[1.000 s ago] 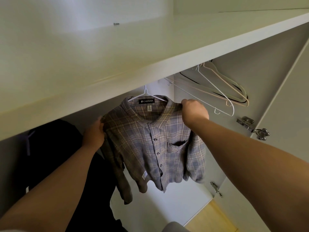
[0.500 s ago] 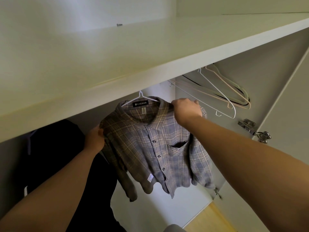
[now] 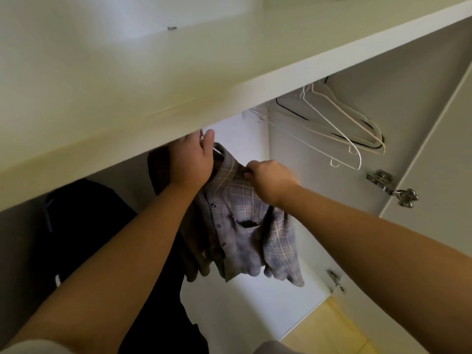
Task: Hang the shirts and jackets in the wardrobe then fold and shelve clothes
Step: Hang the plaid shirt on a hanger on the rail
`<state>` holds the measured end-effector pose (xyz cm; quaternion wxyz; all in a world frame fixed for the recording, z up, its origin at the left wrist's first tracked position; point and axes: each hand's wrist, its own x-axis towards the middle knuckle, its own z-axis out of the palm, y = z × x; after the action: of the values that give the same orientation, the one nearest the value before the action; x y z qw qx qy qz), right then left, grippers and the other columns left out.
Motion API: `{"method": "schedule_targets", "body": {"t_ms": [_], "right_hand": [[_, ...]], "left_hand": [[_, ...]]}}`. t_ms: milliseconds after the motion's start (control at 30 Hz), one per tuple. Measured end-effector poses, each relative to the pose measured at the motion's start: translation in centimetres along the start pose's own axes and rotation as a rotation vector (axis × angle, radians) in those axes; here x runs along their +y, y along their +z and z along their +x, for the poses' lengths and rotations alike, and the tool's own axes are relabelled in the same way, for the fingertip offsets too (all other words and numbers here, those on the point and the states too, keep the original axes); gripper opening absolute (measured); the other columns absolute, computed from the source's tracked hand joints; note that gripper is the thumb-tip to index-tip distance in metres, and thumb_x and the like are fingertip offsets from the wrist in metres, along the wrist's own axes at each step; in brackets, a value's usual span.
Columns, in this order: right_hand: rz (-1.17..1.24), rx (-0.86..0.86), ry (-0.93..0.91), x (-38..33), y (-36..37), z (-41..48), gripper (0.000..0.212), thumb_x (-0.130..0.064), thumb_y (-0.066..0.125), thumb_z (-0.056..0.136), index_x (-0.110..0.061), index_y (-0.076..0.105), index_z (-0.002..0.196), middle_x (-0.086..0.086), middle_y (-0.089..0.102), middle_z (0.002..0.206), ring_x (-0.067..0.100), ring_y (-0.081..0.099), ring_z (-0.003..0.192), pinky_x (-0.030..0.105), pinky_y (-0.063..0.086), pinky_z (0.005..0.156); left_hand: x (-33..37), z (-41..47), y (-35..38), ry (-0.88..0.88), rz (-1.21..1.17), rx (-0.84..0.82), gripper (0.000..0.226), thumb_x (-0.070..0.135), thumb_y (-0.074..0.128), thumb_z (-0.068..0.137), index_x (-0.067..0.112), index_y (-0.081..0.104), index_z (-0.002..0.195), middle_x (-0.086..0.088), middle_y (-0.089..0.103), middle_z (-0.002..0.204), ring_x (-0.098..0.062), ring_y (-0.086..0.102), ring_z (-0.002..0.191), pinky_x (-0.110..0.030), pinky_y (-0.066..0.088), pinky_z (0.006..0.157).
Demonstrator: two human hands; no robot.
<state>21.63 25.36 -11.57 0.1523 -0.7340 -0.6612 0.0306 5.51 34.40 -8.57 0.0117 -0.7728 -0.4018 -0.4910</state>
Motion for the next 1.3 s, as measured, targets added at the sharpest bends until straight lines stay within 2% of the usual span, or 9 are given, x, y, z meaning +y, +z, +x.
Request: {"method": "schedule_targets", "body": {"t_ms": [133,267,433,567,767,900,1133,1200,1300], "right_hand": [[0.123,-0.117,-0.057,-1.0,0.6,-0.9,0.029,-0.03,0.041,0.104,-0.013,0.064,0.111,0.01,0.067,0.099,0.025,0.062,0.086,0.038,0.054,0.081],[0.273,-0.198,-0.134,-4.1,1.6,-1.9,0.033,-0.031,0.039,0.104,-0.014,0.067,0.105,0.004,0.069,0.096,0.019,0.064,0.082,0.032,0.054,0.082],[0.308,-0.247,-0.311,-8.9,3.0,-3.5,0.03,-0.028,0.041,0.104,-0.009,0.06,0.09,0.008,0.065,0.085,0.021,0.062,0.075,0.032,0.051,0.069],[0.277,-0.268,-0.517,-12.2,3.1,-4.4,0.033,-0.02,0.043,0.104,0.0,0.061,0.084,0.017,0.065,0.086,0.03,0.064,0.079,0.042,0.053,0.077],[0.364,-0.35,-0.581,-14.5,4.1,-4.8,0.042,-0.037,0.033,0.107,-0.006,0.057,0.091,0.015,0.063,0.084,0.03,0.062,0.079,0.041,0.053,0.074],[0.53,-0.186,-0.381,-10.6,4.4,-5.2,0.044,-0.048,0.03,0.105,-0.017,0.06,0.107,-0.002,0.064,0.08,0.019,0.063,0.072,0.036,0.056,0.072],[0.811,0.249,0.346,1.2,2.6,-4.2,0.026,-0.032,0.046,0.103,-0.017,0.053,0.124,0.004,0.065,0.115,0.016,0.061,0.089,0.029,0.052,0.079],[0.786,0.392,0.46,4.9,1.4,-4.8,0.027,-0.03,0.049,0.102,-0.018,0.052,0.125,0.004,0.056,0.124,0.013,0.053,0.093,0.028,0.047,0.081],[0.762,0.521,0.578,10.2,-0.1,-6.0,0.031,-0.029,0.053,0.099,-0.019,0.05,0.129,0.005,0.048,0.132,0.018,0.053,0.106,0.029,0.042,0.086]], "left_hand": [[0.7,0.9,0.1,-0.243,-0.028,-0.038,0.035,0.029,0.051,0.104,0.0,0.07,0.109,-0.017,0.073,0.099,-0.032,0.067,0.095,-0.036,0.05,0.085],[-0.3,0.4,-2.0,-0.303,-0.007,0.016,0.034,0.025,0.047,0.105,0.005,0.074,0.107,-0.012,0.075,0.102,-0.027,0.068,0.094,-0.036,0.053,0.091],[-3.3,-1.6,-5.9,-0.38,0.112,0.044,0.034,0.023,0.044,0.106,0.009,0.074,0.099,-0.007,0.075,0.102,-0.023,0.067,0.091,-0.021,0.042,0.077],[-4.8,-2.7,-9.4,-0.404,0.248,0.064,0.034,0.026,0.044,0.106,0.01,0.072,0.097,-0.007,0.075,0.1,-0.026,0.068,0.086,-0.03,0.047,0.073],[-4.8,-4.2,-12.7,-0.475,0.393,0.102,0.03,0.031,0.047,0.105,0.009,0.067,0.11,-0.013,0.07,0.105,-0.032,0.064,0.093,-0.037,0.049,0.075],[-1.2,-4.5,-12.0,-0.398,0.372,0.254,0.017,0.026,0.06,0.096,0.015,0.049,0.088,-0.001,0.05,0.087,-0.025,0.049,0.079,-0.041,0.044,0.069],[6.9,-3.9,-0.7,-0.388,0.021,-0.289,0.003,0.022,0.061,0.096,0.019,0.062,0.098,0.008,0.061,0.086,-0.005,0.056,0.074,-0.011,0.041,0.064],[9.2,-3.5,2.9,-0.413,-0.106,-0.424,0.009,0.023,0.059,0.098,0.019,0.065,0.103,0.008,0.065,0.088,-0.009,0.062,0.08,-0.011,0.042,0.067],[12.9,-2.4,7.6,-0.544,-0.331,-0.562,0.015,0.022,0.053,0.099,0.025,0.064,0.089,0.008,0.069,0.085,-0.012,0.07,0.084,-0.023,0.051,0.069]]}}
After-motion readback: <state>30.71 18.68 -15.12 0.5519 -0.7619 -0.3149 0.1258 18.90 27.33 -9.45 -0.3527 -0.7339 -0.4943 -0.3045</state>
